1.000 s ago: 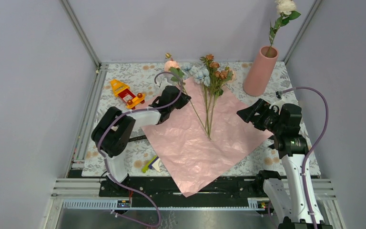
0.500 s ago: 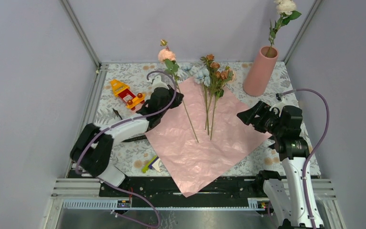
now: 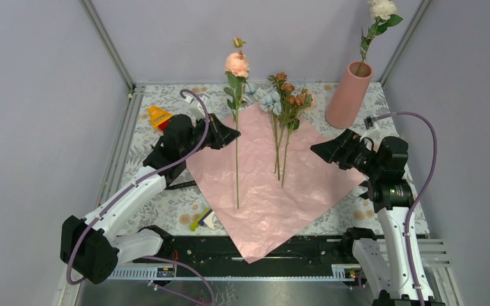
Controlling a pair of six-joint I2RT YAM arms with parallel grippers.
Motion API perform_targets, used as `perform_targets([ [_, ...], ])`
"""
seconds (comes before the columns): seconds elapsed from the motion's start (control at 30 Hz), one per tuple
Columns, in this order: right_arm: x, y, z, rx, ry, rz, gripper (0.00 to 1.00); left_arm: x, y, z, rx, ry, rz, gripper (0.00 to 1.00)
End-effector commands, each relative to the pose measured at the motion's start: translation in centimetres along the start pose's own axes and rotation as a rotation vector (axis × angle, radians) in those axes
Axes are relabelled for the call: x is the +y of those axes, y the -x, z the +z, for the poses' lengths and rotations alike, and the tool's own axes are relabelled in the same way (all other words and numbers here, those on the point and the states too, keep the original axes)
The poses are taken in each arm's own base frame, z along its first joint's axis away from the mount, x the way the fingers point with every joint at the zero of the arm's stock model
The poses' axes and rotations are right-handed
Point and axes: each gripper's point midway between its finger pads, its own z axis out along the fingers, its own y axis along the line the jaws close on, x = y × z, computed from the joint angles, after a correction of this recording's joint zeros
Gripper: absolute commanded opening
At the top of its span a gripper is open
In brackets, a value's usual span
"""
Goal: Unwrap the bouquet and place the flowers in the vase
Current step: Pick up the fake flower from the wrapping paper.
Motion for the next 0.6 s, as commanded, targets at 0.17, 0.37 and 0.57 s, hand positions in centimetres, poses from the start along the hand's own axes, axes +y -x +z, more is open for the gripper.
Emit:
perform_targets([
  [0.17,9.0,0.1,0.7,0.022,0.349,-0.058,0.89,-10.6,-1.5,-6.3,0.231,-0.61,0.166,0.0],
  [0.37,15.1,-1.5,1.3,0.043,0.552,-0.102,0.87,-12.4,-1.7,-7.8,0.232,-0.762,0.157,0.0],
  [0.57,17.9,-2.6,2.8,0.01,0.599,-0.154,0.81,-12.5,-2.6,-8.1,0.254,-0.829,0.131,0.0],
])
